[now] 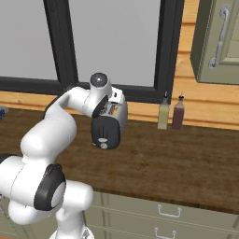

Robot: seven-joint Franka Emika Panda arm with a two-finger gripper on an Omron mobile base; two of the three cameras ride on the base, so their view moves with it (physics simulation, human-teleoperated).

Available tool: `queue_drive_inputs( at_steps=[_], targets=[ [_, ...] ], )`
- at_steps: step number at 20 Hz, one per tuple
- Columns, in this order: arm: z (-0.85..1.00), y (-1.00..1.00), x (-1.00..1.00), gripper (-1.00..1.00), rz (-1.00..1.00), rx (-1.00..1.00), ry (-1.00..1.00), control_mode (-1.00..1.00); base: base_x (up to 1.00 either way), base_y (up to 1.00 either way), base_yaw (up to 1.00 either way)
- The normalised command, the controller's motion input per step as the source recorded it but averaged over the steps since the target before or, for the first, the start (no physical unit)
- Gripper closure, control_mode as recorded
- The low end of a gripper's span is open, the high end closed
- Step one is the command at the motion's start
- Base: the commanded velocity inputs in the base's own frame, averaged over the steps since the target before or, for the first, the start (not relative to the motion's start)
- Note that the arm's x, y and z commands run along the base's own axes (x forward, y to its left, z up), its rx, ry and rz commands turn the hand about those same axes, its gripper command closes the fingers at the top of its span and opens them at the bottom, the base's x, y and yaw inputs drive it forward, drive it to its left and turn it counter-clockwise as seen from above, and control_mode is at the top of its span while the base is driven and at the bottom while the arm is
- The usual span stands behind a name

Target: Start the toaster. Once the lever pops up, take the bread to the plate on the dining counter.

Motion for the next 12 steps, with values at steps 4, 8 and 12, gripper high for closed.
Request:
queue_drive_inputs(
  at_steps=[4,8,12],
  targets=[
    [0.0,0.0,0.0,-1.0,0.0,0.0,0.0,-1.0,0.0,0.0,0.0],
    [0.0,0.0,0.0,-1.0,0.0,0.0,0.0,-1.0,0.0,0.0,0.0],
    [0.0,0.0,0.0,-1.0,0.0,0.0,0.0,-1.0,0.0,0.0,0.0]
  ],
)
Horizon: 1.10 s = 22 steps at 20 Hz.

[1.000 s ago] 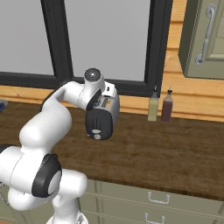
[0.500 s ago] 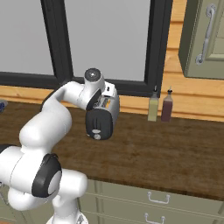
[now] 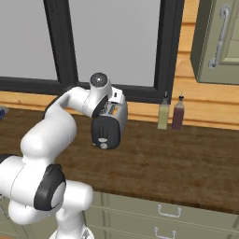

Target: Start the toaster. Once the lever pops up, take the bread to the plate on the dining counter.

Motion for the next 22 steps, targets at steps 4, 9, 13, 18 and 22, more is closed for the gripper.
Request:
queue_drive_inputs(
  at_steps=[4,9,13,18,22],
  targets=[
    [0.0,0.0,0.0,-1.0,0.0,0.0,0.0,-1.0,0.0,0.0,0.0],
    [0.0,0.0,0.0,-1.0,0.0,0.0,0.0,-1.0,0.0,0.0,0.0],
    [0.0,0.0,0.0,-1.0,0.0,0.0,0.0,-1.0,0.0,0.0,0.0],
    [0.0,0.0,0.0,-1.0,0.0,0.0,0.0,-1.0,0.0,0.0,0.0],
    [0.0,0.0,0.0,-1.0,0.0,0.0,0.0,-1.0,0.0,0.0,0.0]
  ],
)
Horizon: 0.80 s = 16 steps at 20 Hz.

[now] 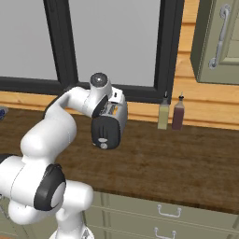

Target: Start the toaster. Once the lever pops up, take the bread to the plate on the dining counter.

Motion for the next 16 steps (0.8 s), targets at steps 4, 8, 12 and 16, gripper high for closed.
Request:
queue_drive_inputs(
  at_steps=[4,8,12,16],
  targets=[
    [0.0,0.0,0.0,-1.0,0.0,0.0,0.0,-1.0,0.0,0.0,0.0],
    [0.0,0.0,0.0,-1.0,0.0,0.0,0.0,-1.0,0.0,0.0,0.0],
    [0.0,0.0,0.0,-1.0,0.0,0.0,0.0,-1.0,0.0,0.0,0.0],
    [0.0,0.0,0.0,-1.0,0.0,0.0,0.0,-1.0,0.0,0.0,0.0]
  ],
)
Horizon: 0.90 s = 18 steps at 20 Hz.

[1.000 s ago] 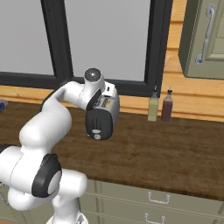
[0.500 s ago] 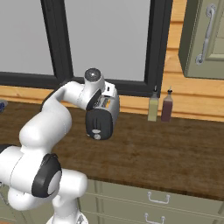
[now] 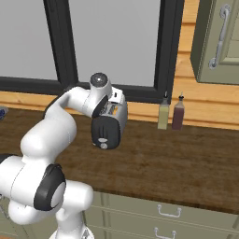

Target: Start the toaster. Once the lever pops up, take the bread to the plate on the dining counter.

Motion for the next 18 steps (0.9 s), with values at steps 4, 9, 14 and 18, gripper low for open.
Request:
queue_drive_inputs(
  at_steps=[4,9,14,18],
  targets=[
    [0.0,0.0,0.0,-1.0,0.0,0.0,0.0,-1.0,0.0,0.0,0.0],
    [0.0,0.0,0.0,-1.0,0.0,0.0,0.0,-1.0,0.0,0.0,0.0],
    [0.0,0.0,0.0,-1.0,0.0,0.0,0.0,-1.0,0.0,0.0,0.0],
    [0.0,0.0,0.0,-1.0,0.0,0.0,0.0,-1.0,0.0,0.0,0.0]
  ],
)
